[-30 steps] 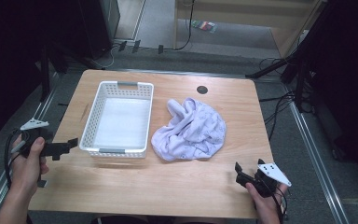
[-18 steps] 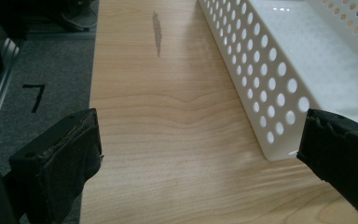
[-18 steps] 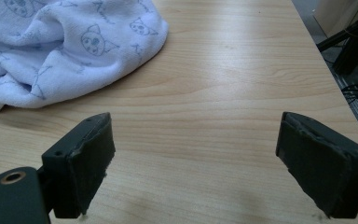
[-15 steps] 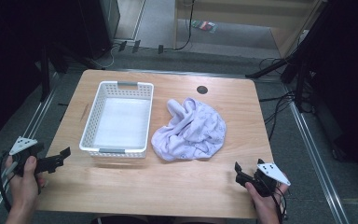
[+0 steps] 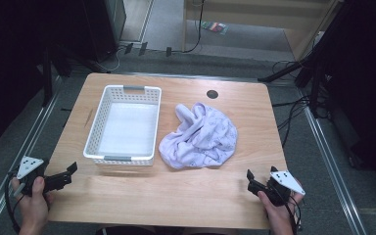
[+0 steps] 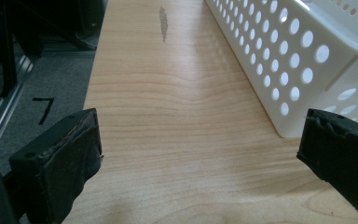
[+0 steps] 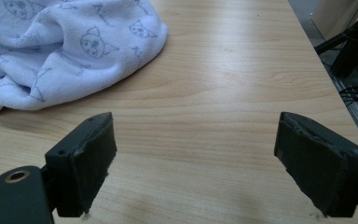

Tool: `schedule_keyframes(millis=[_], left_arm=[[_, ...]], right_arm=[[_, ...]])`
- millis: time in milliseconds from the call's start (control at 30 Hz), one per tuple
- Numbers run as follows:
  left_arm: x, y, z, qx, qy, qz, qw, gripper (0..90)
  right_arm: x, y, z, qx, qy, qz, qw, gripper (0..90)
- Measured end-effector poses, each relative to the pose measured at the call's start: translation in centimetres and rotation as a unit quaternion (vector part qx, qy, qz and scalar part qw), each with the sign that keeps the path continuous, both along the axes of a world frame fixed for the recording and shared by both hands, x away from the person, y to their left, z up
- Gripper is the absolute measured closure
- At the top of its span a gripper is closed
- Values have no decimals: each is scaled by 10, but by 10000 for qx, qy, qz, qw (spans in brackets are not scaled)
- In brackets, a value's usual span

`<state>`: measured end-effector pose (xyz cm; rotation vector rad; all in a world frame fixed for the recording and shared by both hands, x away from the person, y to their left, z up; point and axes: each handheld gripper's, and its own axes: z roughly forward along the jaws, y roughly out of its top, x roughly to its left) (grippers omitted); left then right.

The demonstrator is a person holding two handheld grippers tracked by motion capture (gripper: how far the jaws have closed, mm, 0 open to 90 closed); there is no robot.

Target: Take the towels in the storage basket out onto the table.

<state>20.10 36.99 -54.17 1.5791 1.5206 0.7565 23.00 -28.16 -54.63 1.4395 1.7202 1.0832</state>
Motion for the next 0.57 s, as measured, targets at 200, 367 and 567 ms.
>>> schedule_keyframes(millis=[200,367,567], left_arm=[[0,-4,-6,20,58,-16,10000,0],[1,-8,-9,164,47,33,9998,0],[3,-11,-10,316,35,38,9995,0]], right_arm=[[1,-1,0,-10,32,-132,9999,135],[1,-1,0,-8,34,-124,9999,142],[3,-6,0,149,35,-130,9998,177]])
